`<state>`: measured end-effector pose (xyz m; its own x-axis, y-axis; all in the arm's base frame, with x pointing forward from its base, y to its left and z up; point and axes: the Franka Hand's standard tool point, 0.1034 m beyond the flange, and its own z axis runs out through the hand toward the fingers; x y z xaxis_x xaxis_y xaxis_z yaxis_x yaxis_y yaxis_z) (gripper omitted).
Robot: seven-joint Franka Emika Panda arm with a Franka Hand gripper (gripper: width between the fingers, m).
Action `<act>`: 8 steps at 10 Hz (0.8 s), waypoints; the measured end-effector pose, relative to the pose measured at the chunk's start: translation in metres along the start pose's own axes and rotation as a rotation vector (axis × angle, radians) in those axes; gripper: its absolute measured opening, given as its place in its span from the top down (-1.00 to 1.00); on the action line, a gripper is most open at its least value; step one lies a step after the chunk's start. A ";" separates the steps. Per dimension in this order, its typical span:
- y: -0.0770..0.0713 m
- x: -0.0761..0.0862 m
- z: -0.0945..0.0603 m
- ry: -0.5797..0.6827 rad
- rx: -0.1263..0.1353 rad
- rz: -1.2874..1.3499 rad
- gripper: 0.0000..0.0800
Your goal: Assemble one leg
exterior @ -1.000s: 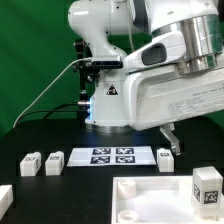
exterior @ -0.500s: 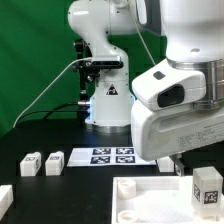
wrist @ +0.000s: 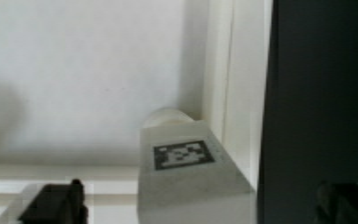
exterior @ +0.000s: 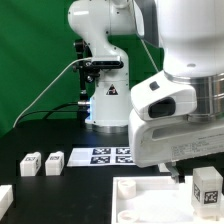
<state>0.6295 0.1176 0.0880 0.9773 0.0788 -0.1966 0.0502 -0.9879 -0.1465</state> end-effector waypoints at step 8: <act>0.002 0.004 0.009 0.024 0.001 0.017 0.25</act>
Offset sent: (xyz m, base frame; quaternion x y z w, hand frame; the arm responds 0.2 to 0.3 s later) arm 0.0000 0.0000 0.0000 0.0000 0.0000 0.0000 1.0000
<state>0.6313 0.1168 0.0786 0.9826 0.0592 -0.1761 0.0337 -0.9890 -0.1443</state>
